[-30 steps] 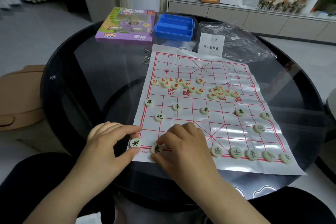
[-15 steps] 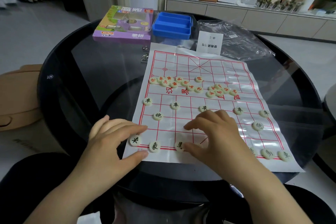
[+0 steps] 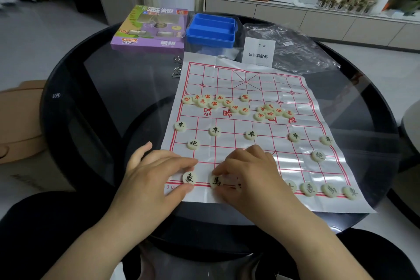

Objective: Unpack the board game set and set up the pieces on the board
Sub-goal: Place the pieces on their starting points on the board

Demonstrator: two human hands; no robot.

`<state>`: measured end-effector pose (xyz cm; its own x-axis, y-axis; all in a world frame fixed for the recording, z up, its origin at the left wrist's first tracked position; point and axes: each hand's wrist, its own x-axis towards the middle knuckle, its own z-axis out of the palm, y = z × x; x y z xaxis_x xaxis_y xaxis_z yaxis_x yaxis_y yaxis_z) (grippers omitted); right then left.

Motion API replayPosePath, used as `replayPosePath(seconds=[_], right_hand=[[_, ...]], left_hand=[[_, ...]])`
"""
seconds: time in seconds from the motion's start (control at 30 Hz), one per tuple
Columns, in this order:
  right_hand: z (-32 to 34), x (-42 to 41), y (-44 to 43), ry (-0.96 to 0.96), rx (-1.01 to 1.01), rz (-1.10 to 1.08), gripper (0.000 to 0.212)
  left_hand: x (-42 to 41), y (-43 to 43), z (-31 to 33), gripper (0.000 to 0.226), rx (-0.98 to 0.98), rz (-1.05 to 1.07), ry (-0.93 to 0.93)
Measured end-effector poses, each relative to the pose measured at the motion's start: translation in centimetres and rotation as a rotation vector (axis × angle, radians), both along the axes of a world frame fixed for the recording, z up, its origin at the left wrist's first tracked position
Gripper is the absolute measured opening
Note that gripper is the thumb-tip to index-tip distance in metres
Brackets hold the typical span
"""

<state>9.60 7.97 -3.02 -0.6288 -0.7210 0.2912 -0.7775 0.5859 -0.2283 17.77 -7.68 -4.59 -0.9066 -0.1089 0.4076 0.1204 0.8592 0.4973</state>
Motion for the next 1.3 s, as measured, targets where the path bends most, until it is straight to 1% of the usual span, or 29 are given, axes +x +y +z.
replayPosePath(seconds=[0.1,0.17,0.23,0.3,0.37,0.43,0.57,0.6,0.67,0.77,0.83,0.9,0.97,1.03,1.2,1.3], right_hand=[[1.4,-0.5,0.8,-0.019,0.005,-0.033,0.028],[3.3,-1.2,2.0,-0.162,0.049,-0.069,0.03],[3.0,-2.1,4.5,-0.218,0.027,-0.033,0.035],[2.4,-1.9,5.2,-0.231,0.077,-0.044,0.033],[1.8,-1.3,4.7,-0.202,0.104,-0.058,0.028],[1.2,-1.1,4.3,-0.153,0.081,-0.052,0.027],[1.2,-1.0,3.6,-0.159,0.054,-0.046,0.023],[1.1,-1.0,3.5,-0.156,0.086,-0.06,0.021],[1.1,-0.9,3.3,-0.071,0.101,-0.066,0.019],[1.1,-0.7,3.1,-0.17,0.044,-0.045,0.025],[1.4,-1.1,4.2,-0.184,0.04,-0.027,0.034],[1.9,-1.6,5.2,-0.153,-0.044,-0.058,0.036],[2.3,-2.0,6.2,-0.18,0.016,-0.133,0.034],[2.3,-2.0,6.6,-0.2,0.104,-0.154,0.034],[2.1,-1.7,6.3,-0.22,0.175,-0.134,0.031],[2.2,-1.8,6.2,-0.211,0.176,-0.126,0.031]], left_hand=[[0.1,-0.1,0.0,0.043,0.012,-0.007,-0.002],[0.2,-0.2,-0.2,0.046,0.029,-0.01,-0.019],[0.2,-0.3,-0.3,0.047,0.041,-0.006,-0.028],[0.2,-0.2,-0.4,0.049,0.039,0.003,-0.026],[0.2,-0.1,-0.3,0.049,0.042,0.013,-0.023],[0.2,-0.1,-0.3,0.048,0.05,0.011,-0.024],[0.2,-0.1,-0.5,0.049,0.047,0.009,-0.023],[0.2,-0.2,-0.5,0.049,0.047,0.01,-0.022],[0.2,-0.2,-0.6,0.05,0.047,0.01,-0.017],[0.2,-0.3,-0.7,0.05,0.04,0.007,-0.001],[0.2,-0.3,-0.8,0.051,0.037,0.003,0.014],[0.1,-0.3,-0.8,0.05,0.027,-0.007,0.032],[0.1,-0.4,-0.8,0.047,0.017,-0.004,0.056],[0.0,-0.2,-0.5,0.045,-0.013,-0.002,0.086],[-0.4,1.3,-0.2,0.045,-0.059,-0.038,0.098],[-0.8,2.0,-0.2,0.044,-0.08,-0.049,0.097]])
